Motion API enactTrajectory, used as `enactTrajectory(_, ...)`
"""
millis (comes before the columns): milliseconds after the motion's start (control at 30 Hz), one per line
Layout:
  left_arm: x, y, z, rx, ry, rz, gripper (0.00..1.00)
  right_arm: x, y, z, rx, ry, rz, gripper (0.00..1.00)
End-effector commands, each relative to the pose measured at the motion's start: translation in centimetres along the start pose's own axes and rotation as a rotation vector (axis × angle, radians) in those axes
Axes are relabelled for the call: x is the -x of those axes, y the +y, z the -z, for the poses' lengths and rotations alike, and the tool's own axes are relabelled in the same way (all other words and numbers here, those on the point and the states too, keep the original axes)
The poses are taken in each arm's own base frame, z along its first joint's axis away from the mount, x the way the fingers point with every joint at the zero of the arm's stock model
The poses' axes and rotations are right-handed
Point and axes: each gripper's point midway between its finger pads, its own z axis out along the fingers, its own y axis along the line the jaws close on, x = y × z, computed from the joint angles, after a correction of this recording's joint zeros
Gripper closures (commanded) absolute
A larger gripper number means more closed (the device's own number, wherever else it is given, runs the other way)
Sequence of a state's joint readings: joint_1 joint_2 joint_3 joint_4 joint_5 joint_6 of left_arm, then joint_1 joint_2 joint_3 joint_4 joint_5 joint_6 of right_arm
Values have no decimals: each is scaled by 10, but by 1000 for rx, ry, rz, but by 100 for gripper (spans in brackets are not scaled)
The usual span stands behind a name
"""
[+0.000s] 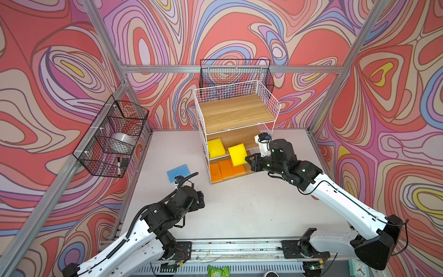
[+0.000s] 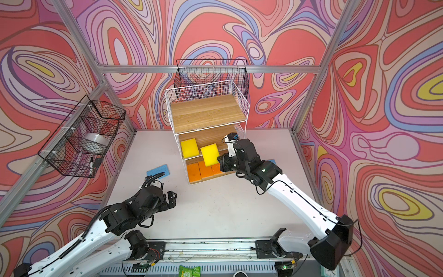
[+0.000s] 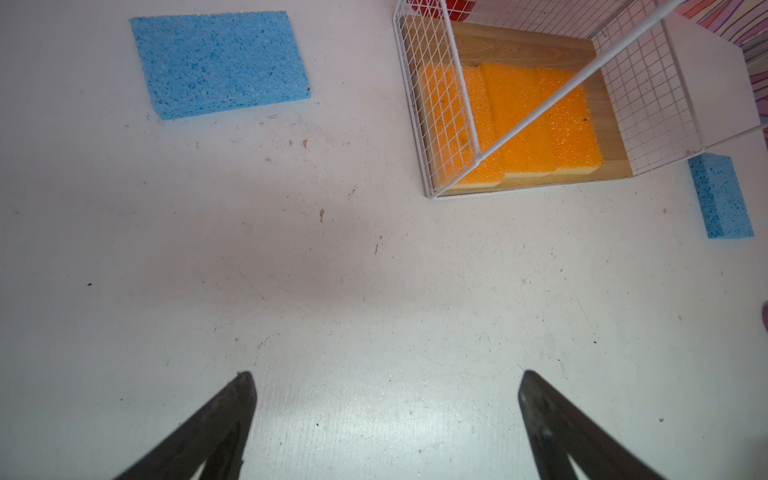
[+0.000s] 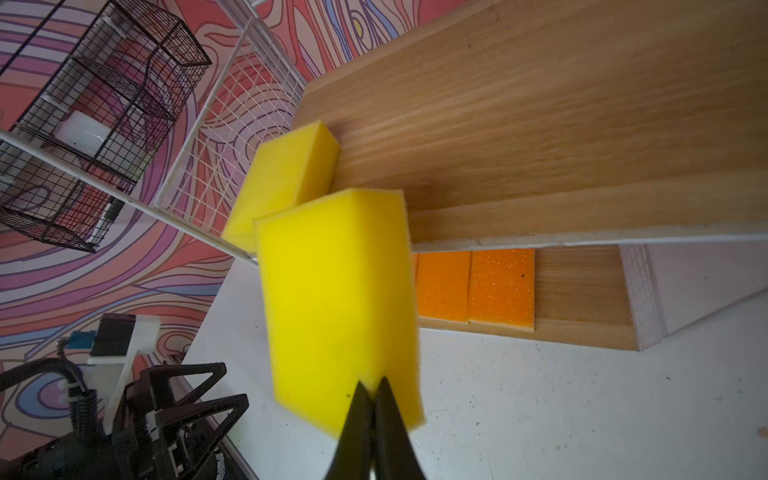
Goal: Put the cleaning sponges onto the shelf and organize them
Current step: 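Lower the yellow sponge onto the middle shelf beside the first yellow sponge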
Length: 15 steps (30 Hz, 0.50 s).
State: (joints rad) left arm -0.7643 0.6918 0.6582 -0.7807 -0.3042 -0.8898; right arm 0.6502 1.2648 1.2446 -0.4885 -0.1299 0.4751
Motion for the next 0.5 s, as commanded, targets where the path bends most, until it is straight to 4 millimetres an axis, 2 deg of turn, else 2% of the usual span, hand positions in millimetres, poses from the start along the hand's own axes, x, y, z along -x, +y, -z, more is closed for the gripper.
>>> enactTrajectory(0, 1, 1, -5, 12, -9, -12, 0, 17, 11, -3, 50, -39, 24, 100)
enactTrajectory(467, 4, -1, -7, 17, 3, -25, 0, 32, 10, -17, 79, -82, -3, 100)
